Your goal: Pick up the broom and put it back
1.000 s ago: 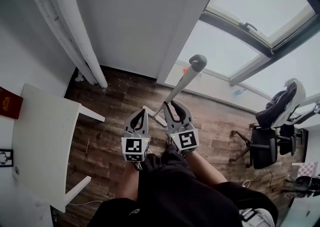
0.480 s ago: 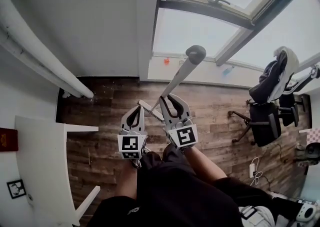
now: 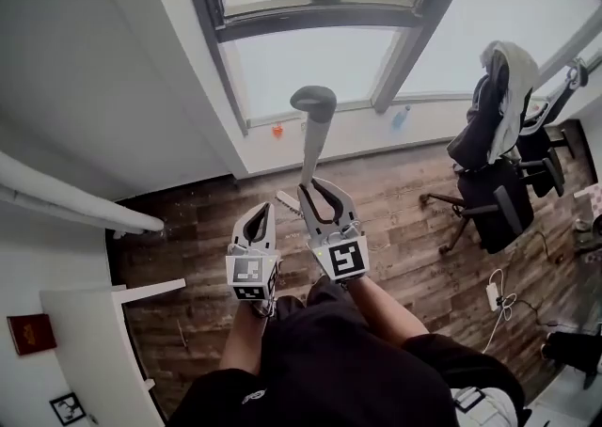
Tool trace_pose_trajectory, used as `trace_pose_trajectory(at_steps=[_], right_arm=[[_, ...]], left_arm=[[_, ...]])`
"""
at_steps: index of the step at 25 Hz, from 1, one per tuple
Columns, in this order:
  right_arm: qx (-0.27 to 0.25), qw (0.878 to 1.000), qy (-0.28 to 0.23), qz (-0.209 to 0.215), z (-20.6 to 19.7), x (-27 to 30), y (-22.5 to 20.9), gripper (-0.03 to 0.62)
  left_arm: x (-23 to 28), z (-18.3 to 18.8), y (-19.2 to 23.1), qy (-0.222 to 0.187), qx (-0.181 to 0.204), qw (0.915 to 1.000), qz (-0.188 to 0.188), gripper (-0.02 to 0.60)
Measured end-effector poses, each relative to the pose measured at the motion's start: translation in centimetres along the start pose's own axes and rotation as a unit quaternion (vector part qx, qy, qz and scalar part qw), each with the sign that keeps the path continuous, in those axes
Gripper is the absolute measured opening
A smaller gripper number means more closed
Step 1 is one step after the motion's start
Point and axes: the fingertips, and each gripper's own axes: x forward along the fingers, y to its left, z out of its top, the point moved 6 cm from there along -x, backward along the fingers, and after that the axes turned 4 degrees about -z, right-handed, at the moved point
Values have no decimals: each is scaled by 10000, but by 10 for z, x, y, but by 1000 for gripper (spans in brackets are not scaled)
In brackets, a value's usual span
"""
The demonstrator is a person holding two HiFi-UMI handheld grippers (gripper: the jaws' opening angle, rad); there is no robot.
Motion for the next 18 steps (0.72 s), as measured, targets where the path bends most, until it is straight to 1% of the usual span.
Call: trace_pose_trajectory(at_steps=[2,6,10,14,18], right_arm=[[-81,9999,17,-142,-5,-2,-35,92],[-70,9985,43,-536,-12,-8,-104,92],[-72,9959,98,-895,-20,-16,-165,92],[-143,9922,129,-1233,-25,-21,-208,91],[-178,9885,215,-1484,-36,-16,-240,91]], left_arm=[[30,8,-18,31,51,9999,-139,0],[87,25,-55,79,334,9984,-456,0],[134,32,-91,131,373,9965,-737,0],[170,43,-112,230,497,9933,-1013,0],[207,50,-121,234,562,9903,-1251,0]])
